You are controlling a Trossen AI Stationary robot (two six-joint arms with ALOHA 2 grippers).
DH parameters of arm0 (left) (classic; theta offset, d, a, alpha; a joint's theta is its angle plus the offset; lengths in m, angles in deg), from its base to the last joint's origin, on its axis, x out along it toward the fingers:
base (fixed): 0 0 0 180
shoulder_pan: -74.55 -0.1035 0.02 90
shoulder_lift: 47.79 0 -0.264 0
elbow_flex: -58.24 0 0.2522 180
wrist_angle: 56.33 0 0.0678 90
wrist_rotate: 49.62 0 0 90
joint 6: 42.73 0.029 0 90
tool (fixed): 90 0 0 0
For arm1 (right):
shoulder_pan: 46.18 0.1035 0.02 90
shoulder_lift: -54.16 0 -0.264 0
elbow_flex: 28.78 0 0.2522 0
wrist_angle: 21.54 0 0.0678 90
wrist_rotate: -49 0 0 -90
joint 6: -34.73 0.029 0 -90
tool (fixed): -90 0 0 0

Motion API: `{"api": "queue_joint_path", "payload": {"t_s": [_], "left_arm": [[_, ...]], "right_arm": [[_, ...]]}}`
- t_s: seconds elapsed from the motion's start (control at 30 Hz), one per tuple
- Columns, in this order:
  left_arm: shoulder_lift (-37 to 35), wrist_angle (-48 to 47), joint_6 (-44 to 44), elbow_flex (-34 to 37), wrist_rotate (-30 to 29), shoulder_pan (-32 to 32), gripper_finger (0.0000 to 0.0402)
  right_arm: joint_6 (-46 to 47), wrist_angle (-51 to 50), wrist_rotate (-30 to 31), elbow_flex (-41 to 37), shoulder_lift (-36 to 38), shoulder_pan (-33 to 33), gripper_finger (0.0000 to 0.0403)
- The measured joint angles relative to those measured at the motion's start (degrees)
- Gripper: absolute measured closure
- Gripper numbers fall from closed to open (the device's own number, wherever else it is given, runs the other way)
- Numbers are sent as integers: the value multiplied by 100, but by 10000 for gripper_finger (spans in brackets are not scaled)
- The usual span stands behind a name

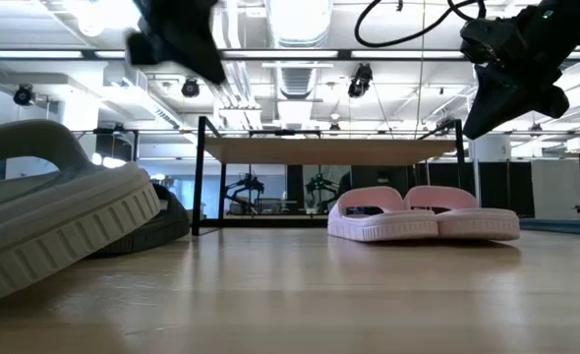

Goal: Pick and place slides into the shelf
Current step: Put the gray slide on the shelf

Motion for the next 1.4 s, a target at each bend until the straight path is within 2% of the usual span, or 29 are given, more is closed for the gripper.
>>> {"api": "queue_joint_path", "payload": {"t_s": [0.2, 0.37, 0.6, 0.77, 0.83, 1.0, 1.17, 1.27, 1.4], "left_arm": [[-441, -541, -659, -418, -1041, 1246, 402], [-85, -1549, -1558, -1001, -1109, 1804, 402], [916, -2168, -1763, -2153, -19, 2257, 402], [1704, -3582, -2522, -2883, 919, 2545, 402], [1984, -4074, -2955, -3143, 1114, 2675, 402], [2554, -4455, -3858, -3820, 1005, 2993, 402], [3083, -4475, -4133, -4239, 888, 3158, 398], [3295, -4468, -4243, -4274, 1041, 3164, 379], [3389, -4439, -4241, -4228, 1065, 3158, 334]], "right_arm": [[-18, 9, 75, 0, 2, 0, 374], [-110, 20, 215, 0, 2, -13, 374], [-125, 131, 223, 0, 0, -11, 374], [-125, 166, 224, 0, 0, -13, 374], [-125, 168, 224, 0, 1, -12, 374], [-151, 177, 254, 0, 0, -13, 374], [-170, 200, 528, 0, 1, -13, 374], [-232, 231, 638, 0, 2, -13, 374], [-360, 271, 672, 0, 0, -13, 374]]}}
